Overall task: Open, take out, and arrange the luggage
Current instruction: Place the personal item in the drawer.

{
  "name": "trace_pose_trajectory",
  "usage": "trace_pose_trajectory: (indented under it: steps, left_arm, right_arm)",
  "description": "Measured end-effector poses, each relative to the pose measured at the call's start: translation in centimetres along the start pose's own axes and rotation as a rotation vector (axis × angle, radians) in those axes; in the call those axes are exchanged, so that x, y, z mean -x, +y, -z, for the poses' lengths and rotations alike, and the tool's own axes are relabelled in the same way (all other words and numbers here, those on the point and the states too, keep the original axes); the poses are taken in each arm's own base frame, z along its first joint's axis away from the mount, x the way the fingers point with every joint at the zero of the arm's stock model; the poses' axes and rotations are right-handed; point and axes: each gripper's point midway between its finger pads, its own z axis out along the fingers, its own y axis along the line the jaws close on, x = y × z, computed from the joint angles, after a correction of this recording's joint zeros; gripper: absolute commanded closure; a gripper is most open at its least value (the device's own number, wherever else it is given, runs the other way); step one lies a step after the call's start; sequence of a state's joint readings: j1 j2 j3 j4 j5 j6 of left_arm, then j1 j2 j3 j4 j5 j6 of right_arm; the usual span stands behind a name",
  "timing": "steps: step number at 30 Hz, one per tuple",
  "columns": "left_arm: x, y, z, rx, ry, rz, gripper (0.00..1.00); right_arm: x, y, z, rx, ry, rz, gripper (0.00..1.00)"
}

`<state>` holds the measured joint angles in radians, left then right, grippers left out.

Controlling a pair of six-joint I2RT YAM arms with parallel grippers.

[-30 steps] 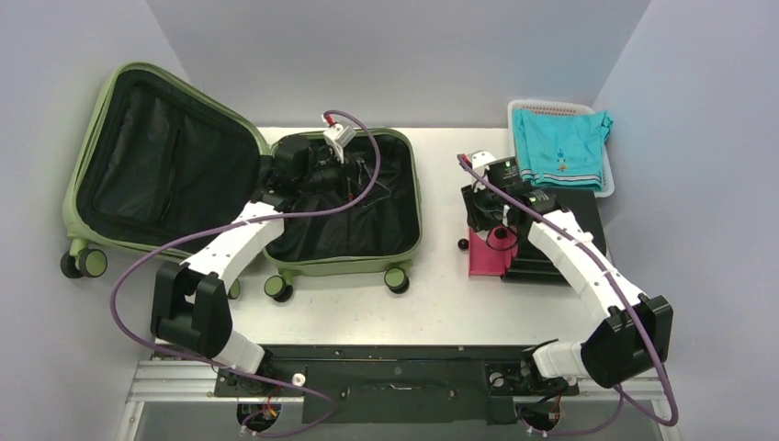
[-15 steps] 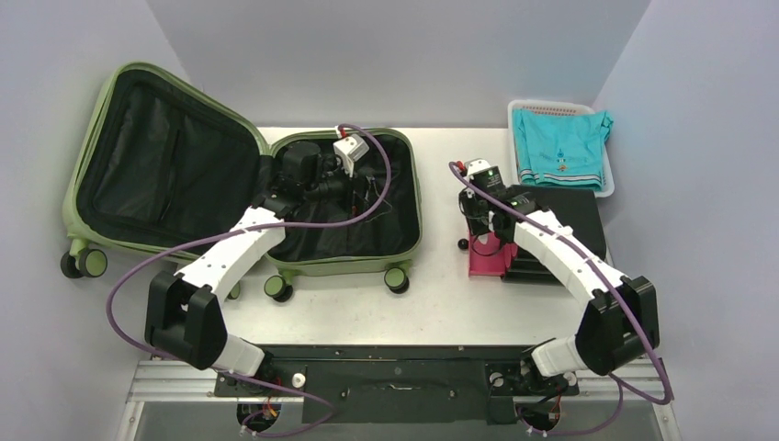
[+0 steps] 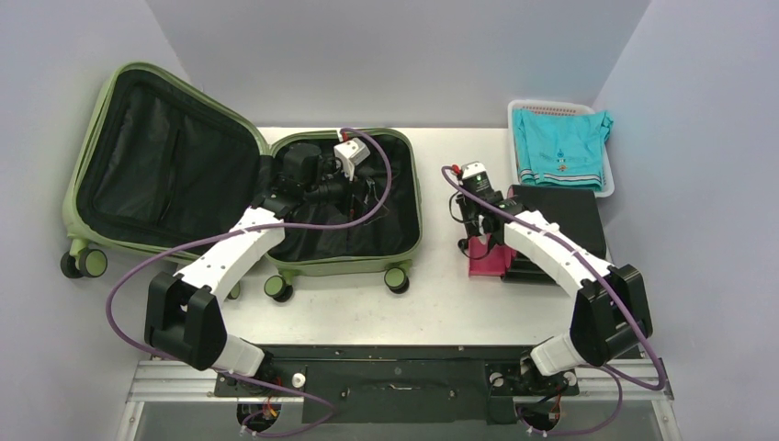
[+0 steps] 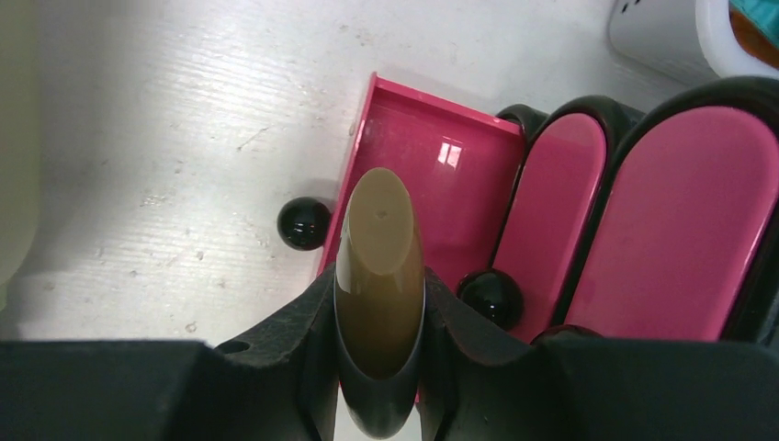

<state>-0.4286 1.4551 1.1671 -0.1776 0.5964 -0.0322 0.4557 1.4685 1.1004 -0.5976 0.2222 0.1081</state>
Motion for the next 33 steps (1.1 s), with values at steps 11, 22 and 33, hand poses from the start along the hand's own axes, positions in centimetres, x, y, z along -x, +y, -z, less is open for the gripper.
trace_pose_trajectory:
  steps: [11, 22, 33]
  left_arm:
    - [-0.6, 0.1, 0.0, 0.011, 0.022, -0.011, 0.04]
    - [-1.3, -0.5, -0.1, -0.002, 0.053, -0.032, 0.04]
    - [0.5, -0.8, 0.3, -0.005, 0.037, -0.075, 0.04]
  right_arm:
    - [-1.9, -1.0, -0.8, -0.119, 0.016, -0.044, 1.0]
    - [-3.7, -1.2, -1.6, -0.149, 0.041, -0.054, 1.0]
    - [-4.8, -1.5, -3.3, -0.203, 0.09, -0.02, 0.85]
